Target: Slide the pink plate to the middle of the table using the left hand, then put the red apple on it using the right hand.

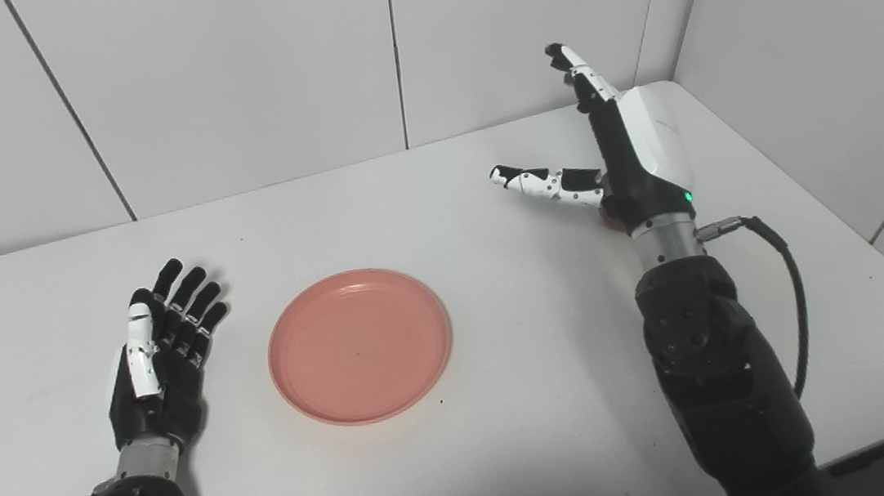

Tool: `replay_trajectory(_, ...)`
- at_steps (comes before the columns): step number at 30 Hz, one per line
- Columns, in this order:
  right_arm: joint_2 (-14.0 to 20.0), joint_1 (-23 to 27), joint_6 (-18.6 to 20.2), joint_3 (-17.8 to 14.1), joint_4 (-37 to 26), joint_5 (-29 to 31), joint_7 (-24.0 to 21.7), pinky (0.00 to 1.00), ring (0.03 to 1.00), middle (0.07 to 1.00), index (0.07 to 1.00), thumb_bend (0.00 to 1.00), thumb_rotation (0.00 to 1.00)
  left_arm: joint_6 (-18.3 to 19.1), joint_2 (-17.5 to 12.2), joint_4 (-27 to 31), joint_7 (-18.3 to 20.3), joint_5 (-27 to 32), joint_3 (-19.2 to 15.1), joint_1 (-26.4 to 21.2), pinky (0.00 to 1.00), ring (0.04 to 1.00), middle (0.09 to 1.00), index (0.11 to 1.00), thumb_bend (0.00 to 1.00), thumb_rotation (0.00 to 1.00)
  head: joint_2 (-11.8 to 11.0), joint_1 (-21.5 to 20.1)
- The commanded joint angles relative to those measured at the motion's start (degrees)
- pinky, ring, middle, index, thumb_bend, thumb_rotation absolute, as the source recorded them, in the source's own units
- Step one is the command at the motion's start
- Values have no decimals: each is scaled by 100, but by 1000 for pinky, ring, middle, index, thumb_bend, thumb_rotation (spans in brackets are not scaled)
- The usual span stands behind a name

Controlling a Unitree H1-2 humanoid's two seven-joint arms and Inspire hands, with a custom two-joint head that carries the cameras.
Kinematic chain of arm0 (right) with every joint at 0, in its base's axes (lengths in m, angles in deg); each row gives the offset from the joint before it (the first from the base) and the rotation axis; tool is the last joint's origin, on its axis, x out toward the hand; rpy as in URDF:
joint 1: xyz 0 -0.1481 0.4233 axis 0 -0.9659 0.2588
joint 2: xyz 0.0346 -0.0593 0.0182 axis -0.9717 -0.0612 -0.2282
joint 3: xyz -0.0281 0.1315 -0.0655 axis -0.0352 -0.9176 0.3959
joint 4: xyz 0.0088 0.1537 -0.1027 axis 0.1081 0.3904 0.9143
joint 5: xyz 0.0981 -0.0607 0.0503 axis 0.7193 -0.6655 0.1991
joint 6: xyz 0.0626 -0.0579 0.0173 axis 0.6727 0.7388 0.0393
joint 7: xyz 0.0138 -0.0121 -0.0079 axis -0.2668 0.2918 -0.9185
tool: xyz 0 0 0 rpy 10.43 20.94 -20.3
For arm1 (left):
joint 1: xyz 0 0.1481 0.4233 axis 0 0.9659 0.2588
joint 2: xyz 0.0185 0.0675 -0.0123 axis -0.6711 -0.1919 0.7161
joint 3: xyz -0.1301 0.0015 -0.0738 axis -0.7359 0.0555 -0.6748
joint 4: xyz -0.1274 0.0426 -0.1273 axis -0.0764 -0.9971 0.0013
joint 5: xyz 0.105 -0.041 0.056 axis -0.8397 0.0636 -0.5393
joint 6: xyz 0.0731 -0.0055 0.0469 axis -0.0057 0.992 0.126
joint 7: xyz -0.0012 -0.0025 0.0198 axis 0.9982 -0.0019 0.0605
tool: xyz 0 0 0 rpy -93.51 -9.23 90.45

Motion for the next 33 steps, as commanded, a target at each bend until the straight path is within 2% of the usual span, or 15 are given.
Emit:
replay_trajectory(1, 163, 200, 35, -138, -127, -68, 39, 767, 858, 893, 911, 980, 435, 214, -19, -213, -109, -32, -15, 127, 885, 873, 880, 876, 353, 1000, -19, -32)
replay_trajectory(12, 612, 82, 377, -574, 93, -20, -201, 778, 890, 928, 955, 1000, 500, 193, -17, -226, -93, -27, -15, 140, 880, 871, 884, 876, 347, 1000, -44, -94)
replay_trajectory(22, 922, -38, 295, -794, 598, 63, -93, 765, 878, 914, 954, 1000, 566, 211, -31, -249, -84, 4, -48, 125, 877, 874, 881, 870, 350, 1000, -39, -114)
replay_trajectory(28, 1029, -75, 329, -781, 837, 119, -151, 769, 893, 942, 979, 1000, 611, 186, -53, -266, -28, 56, -61, 131, 887, 880, 887, 877, 346, 1000, -17, -117)
replay_trajectory(33, 1051, -92, 208, -757, 1088, 234, -54, 772, 889, 946, 983, 1000, 589, 235, -44, -218, -77, 30, -61, 142, 880, 873, 880, 870, 347, 1000, 0, -96)
